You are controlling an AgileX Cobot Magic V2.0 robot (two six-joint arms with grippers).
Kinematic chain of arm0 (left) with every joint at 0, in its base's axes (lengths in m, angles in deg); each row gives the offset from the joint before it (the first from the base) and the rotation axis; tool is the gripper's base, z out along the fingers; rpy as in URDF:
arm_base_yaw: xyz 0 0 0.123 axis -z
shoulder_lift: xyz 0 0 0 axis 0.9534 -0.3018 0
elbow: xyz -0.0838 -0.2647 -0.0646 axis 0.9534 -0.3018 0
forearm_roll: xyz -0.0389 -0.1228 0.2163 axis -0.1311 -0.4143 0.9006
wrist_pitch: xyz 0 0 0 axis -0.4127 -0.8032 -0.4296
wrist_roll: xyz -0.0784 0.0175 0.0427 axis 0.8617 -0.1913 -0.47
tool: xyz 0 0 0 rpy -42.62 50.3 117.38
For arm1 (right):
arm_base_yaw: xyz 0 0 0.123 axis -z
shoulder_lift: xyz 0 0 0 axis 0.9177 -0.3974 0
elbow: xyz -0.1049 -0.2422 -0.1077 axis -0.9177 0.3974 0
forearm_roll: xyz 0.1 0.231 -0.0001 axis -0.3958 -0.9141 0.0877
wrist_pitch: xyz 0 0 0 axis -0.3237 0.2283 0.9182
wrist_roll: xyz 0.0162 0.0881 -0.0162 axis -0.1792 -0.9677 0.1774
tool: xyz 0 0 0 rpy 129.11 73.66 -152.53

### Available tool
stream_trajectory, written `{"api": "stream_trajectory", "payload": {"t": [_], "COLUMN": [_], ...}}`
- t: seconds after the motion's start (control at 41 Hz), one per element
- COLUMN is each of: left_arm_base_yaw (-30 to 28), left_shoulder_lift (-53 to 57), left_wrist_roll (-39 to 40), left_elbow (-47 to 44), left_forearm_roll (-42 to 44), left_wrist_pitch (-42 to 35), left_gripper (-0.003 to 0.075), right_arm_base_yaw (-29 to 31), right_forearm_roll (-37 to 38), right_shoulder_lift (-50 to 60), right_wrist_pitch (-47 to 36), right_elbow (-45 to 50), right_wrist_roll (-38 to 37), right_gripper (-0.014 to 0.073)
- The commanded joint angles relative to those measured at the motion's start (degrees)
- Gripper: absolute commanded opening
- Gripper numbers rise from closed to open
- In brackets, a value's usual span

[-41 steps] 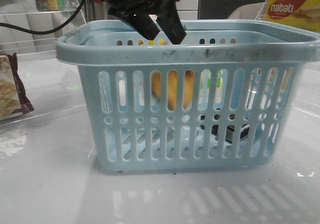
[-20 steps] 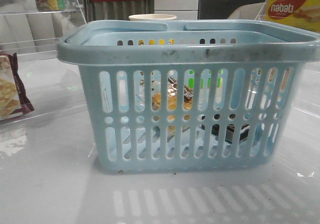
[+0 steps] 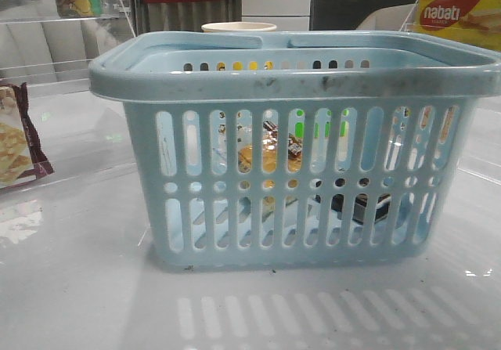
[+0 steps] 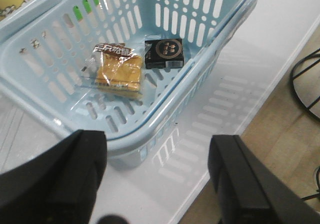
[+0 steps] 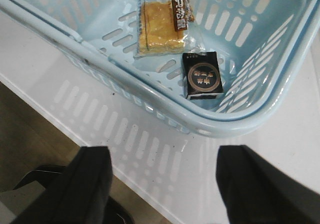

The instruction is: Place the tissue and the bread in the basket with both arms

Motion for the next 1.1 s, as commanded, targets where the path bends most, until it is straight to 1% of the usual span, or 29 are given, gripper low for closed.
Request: {"api": "stream_trajectory", "payload": {"t": [0.0,0.073,0.146,0.22,0.366,0.512,0.561,0.585,0.634,0.756,0.829,0.878,0.927,0.976,1.073], "left_arm_base_yaw": [0.01,0.01,0.01,0.01,0.01,0.01,0.01,0.01,0.01,0.01,0.01,0.01,0.01,0.01,0.01], "left_shoulder_lift": [4.75,7.21,8.76,9.41,9.06,8.58,8.58,8.58,8.58,8.58,8.58,8.58,8.58,8.58,8.58], "left_wrist_roll": [8.65,14.77,16.45,16.45,16.45,16.45,16.45,16.45,16.45,16.45,16.45,16.45,16.45,16.45,16.45], "left_elbow": [-1.37,-2.81,-3.73,-4.14,-4.27,-4.31,-4.31,-4.31,-4.31,-4.31,-4.31,-4.31,-4.31,-4.31,-4.31], "left_forearm_roll": [6.30,12.03,14.43,14.43,14.43,14.43,14.43,14.43,14.43,14.43,14.43,14.43,14.43,14.43,14.43], "left_wrist_pitch": [-2.82,-1.93,-1.73,-1.84,-1.95,-1.95,-1.95,-1.95,-1.95,-1.95,-1.95,-1.95,-2.06,-2.06,-2.06], "left_gripper": [0.0496,0.0496,0.0496,0.0496,0.0496,0.0495,0.0477,0.0468,0.0417,0.0276,0.0194,0.0134,0.0092,0.0094,0.0092], "right_arm_base_yaw": [-0.02,0.20,1.61,4.19,8.68,9.05,9.05,9.05,9.05,9.05,9.05,9.05,9.05,9.05,9.05], "right_forearm_roll": [0.00,3.20,7.91,11.74,12.27,12.21,11.98,11.91,11.63,11.21,11.21,11.16,11.16,11.16,11.16], "right_shoulder_lift": [0.28,0.02,-0.26,-0.76,-1.33,-1.21,-1.21,-1.21,-1.21,-1.21,-1.21,-1.21,-1.21,-1.21,-1.21], "right_wrist_pitch": [-3.10,-3.20,-4.16,-5.22,-5.03,-4.58,-4.58,-4.58,-4.51,-4.57,-4.57,-4.57,-4.57,-4.57,-4.57], "right_elbow": [-1.55,-1.55,-1.55,-1.55,-1.55,-1.55,-1.55,-1.55,-1.55,-1.55,-1.55,-1.55,-1.55,-1.55,-1.55], "right_wrist_roll": [0.37,0.18,-2.92,-6.42,-6.49,-6.44,-6.44,-6.44,-6.44,-6.44,-6.44,-6.44,-6.44,-6.44,-6.44], "right_gripper": [0.0552,0.0552,0.0552,0.0552,0.0552,0.0551,0.0538,0.0524,0.0472,0.0286,0.0195,0.0142,0.0101,0.0055,0.0058]}}
